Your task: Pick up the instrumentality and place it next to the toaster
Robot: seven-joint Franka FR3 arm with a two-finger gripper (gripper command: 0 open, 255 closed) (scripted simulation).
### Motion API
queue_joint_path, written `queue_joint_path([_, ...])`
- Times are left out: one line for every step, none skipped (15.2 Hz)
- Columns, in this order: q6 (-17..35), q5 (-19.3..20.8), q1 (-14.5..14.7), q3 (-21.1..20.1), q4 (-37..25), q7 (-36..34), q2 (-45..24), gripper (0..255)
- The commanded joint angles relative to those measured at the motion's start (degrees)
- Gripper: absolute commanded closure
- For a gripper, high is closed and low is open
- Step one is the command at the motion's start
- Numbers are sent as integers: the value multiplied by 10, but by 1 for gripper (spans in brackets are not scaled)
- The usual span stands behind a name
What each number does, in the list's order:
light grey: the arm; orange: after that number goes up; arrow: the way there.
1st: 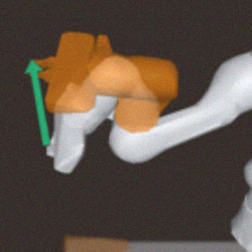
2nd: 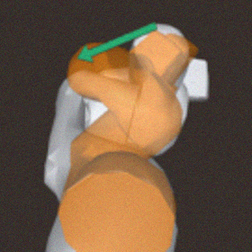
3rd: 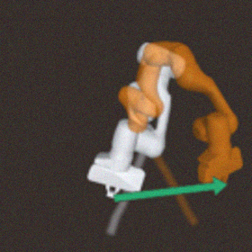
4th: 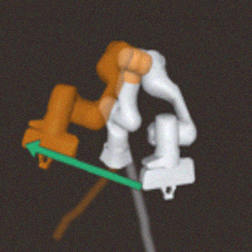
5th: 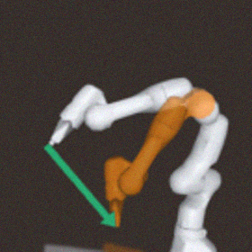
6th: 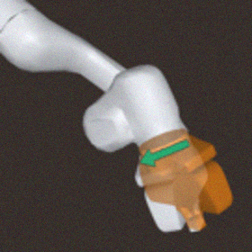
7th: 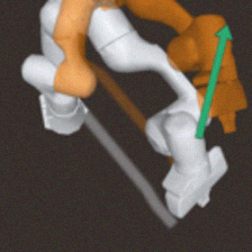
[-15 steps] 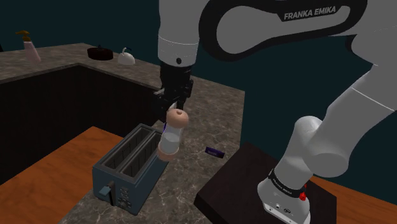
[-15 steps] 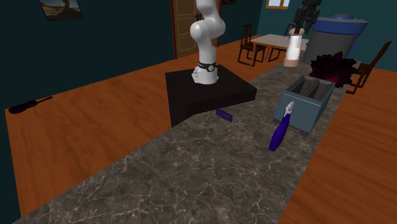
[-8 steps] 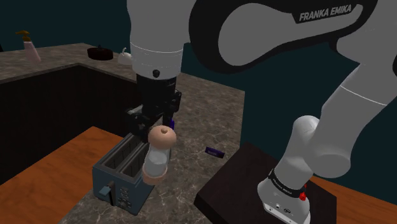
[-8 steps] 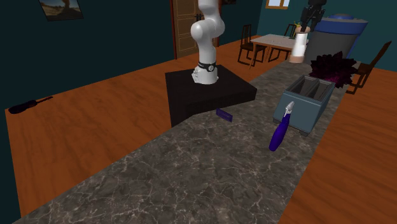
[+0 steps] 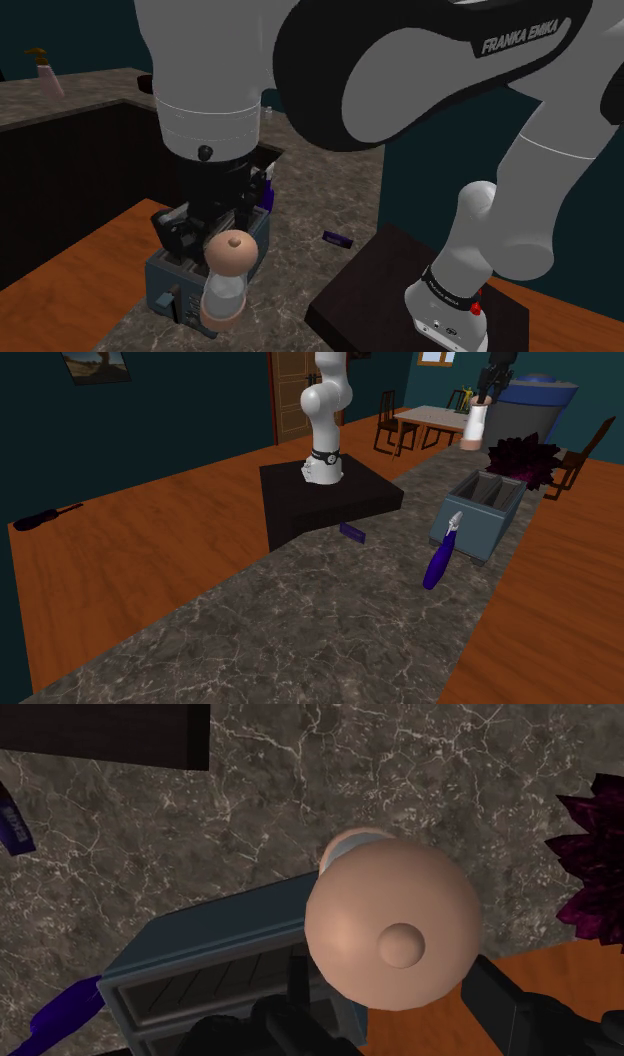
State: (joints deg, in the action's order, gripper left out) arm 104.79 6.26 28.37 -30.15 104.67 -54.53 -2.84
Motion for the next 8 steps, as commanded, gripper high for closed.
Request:
queue_joint_path([15,3,1,-1,12,-4,-4,255])
queue_joint_path([22,3,1,-1,18,-5,-5,255])
queue_joint_path([30,4,1,0,24,-6,-7,255])
queue_joint_path([37,6,1,0,30,-8,-8,255])
queue_joint_path([44,7,1,0,36,-9,-10,255])
queue_joint_path([52,8,1,0,42,-10,-12,255])
queue_joint_path([59,10,2,0,47,-12,-14,255])
queue_joint_path([66,11,2,0,53,-13,-16,255])
